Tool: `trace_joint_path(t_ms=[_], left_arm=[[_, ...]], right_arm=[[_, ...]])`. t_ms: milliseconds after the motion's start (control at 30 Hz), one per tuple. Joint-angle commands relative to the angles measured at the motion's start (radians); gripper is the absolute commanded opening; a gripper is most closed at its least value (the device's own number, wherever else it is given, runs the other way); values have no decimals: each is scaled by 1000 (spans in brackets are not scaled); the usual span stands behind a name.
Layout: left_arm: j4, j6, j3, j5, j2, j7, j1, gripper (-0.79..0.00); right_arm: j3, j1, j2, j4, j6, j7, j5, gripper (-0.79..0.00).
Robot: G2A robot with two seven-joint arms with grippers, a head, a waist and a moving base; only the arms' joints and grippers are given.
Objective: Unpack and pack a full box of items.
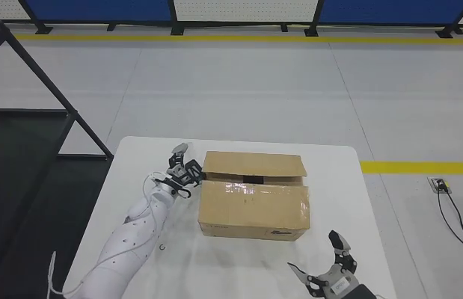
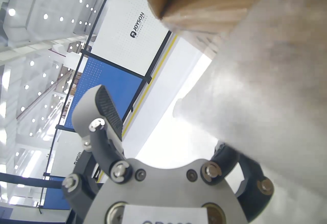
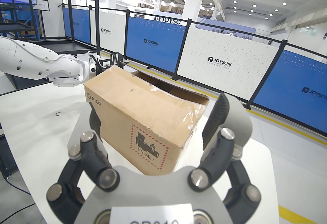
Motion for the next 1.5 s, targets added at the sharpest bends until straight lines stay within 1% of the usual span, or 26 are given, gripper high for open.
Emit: trace_joint_path(t_ms=[0,133,300,467,733,933,1100,1300,1467], left_arm=[[21,34,-2,-24,-8,19,-6,0],[51,83,-13,-64,-17,50,-9,0],[78,122,-32,-91,-17,81,2,0],[82,148,-58,-115,-9,104,24,0],[42,196,-114,-148,13,123,80,0],[-31,229,-173,-176,37,128,132,0],[-115,246,-228,-189,57,114,189,0],[-238,261,-290,-180,81,57,283,0],[-334,278,-334,-136,99,-19,363,0]], right_arm=[[-1,-2,0,-2,2,3,-1,0],[-1,1,2,-2,-4,4,-4,0],[-7,18,3,3,-19,13,-4,0],[-15,39,5,13,-38,18,-3,0],[-23,66,7,29,-62,19,-3,0],[-32,79,9,40,-73,14,-6,0],[-35,88,11,48,-81,9,-8,0],[-35,98,13,55,-92,8,-5,0],[-39,122,15,57,-113,20,-3,0]])
